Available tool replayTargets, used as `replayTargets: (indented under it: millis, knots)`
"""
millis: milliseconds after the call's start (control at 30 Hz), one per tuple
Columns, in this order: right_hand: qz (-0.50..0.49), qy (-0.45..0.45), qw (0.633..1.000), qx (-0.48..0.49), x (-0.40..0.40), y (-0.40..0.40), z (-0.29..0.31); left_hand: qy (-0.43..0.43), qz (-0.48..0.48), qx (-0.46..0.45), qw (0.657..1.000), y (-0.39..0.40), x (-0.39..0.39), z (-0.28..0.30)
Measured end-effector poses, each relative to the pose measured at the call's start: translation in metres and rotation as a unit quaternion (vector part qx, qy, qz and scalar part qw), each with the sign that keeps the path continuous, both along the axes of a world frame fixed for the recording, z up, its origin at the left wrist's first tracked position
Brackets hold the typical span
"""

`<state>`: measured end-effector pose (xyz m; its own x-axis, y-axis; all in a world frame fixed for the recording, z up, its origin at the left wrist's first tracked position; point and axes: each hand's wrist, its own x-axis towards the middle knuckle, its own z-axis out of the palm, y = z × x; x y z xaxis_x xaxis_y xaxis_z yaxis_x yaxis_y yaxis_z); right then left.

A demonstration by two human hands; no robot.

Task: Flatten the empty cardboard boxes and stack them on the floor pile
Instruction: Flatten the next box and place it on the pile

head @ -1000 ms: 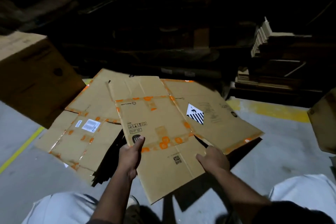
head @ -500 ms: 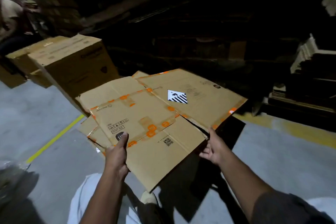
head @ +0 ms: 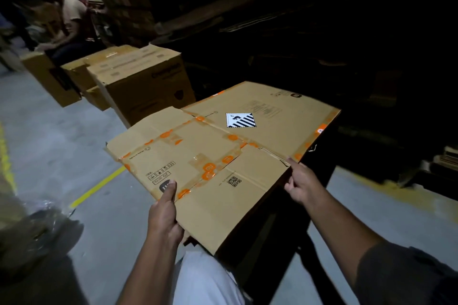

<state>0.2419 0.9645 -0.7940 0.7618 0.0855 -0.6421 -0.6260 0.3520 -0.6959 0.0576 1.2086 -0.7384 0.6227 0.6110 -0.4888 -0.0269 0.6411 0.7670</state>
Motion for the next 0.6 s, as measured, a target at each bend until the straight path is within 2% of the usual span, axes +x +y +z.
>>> replayTargets:
  millis: [200,400,500,600]
  knots:
    - [0.027,-0.004,1.000,-0.013,0.041,0.050,-0.038,0.025,0.004,-0.007,1.000,0.051,0.039,-0.032]
    - [0.018,-0.031,0.999,0.002,0.079,0.112,-0.107,0.048,-0.015,-0.022,0.998,0.115,0.083,-0.097]
    - [0.031,-0.008,0.999,-0.025,0.095,0.143,-0.151,0.106,-0.054,-0.014,0.993,0.144,0.101,-0.141]
    - [0.061,0.057,0.994,-0.063,0.109,0.166,-0.206,0.198,-0.090,0.042,0.975,0.162,0.112,-0.192]
